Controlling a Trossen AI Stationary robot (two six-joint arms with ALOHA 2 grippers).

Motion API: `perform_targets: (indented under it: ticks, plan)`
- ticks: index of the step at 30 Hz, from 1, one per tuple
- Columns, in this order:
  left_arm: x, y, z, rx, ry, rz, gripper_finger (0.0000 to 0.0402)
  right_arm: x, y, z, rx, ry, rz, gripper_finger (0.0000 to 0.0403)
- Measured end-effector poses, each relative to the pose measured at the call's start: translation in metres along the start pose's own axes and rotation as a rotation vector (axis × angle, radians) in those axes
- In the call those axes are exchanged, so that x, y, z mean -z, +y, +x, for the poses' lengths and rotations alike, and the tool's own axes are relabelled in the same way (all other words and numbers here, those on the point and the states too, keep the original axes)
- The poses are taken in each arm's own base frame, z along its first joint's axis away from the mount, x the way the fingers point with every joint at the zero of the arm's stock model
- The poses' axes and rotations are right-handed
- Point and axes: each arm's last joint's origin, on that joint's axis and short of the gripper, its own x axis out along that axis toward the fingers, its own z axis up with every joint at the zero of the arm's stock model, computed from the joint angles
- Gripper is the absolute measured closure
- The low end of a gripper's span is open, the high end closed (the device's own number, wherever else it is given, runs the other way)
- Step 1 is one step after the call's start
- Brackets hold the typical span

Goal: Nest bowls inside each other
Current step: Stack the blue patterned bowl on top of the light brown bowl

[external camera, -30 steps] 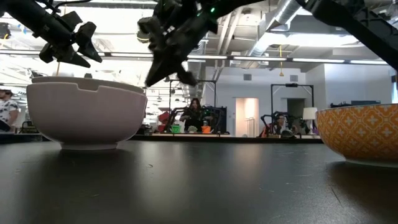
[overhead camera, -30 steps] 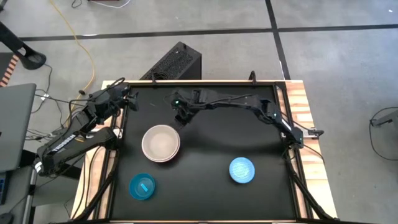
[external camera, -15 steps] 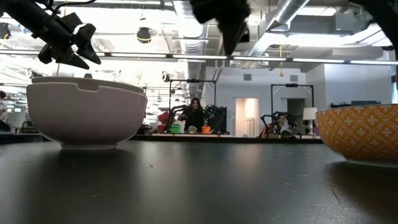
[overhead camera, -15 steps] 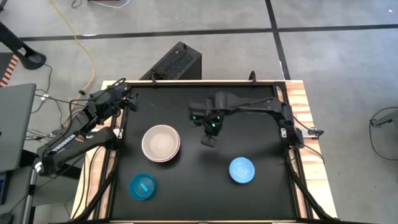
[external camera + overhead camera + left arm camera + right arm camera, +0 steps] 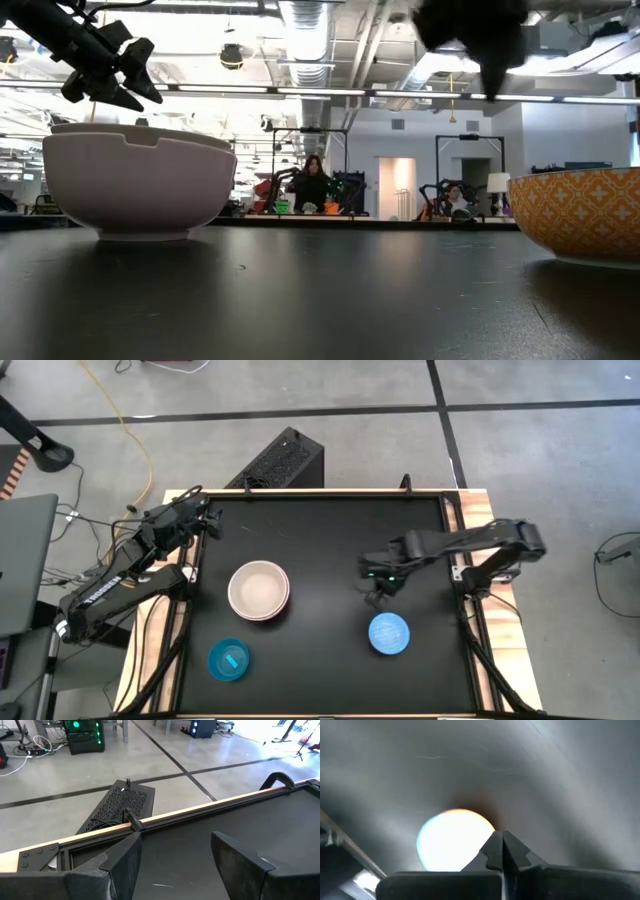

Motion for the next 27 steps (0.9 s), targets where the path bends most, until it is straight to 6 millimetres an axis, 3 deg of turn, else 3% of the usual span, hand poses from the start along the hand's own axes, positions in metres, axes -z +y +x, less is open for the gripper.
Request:
perform_targets:
  ticks: [5,11,17,22,27]
  plan:
    - [-0.001,-0.001,0.003,0.002,-0.006,-0.002,0.0173,0.035,-0.024,0.005,0.024,0.017,0.264,0.0386]
    - [-0.003,-0.010,0.021,0.073,0.031,0.003,0.0173,0.066,-0.027,0.005,0.039,-0.019,0.406,0.0348]
    - [-0.003,-0.019,0.042,0.116,0.054,0.006,0.0173,0.077,-0.024,0.017,0.048,-0.052,0.456,0.0279]
    - [-0.002,-0.024,0.052,0.161,0.077,-0.018,0.0173,0.079,-0.014,0.040,0.012,-0.028,0.433,0.0220]
    - [0.001,-0.027,0.058,0.170,0.112,-0.035,0.0173,0.082,-0.008,0.065,-0.034,-0.006,0.374,0.0191]
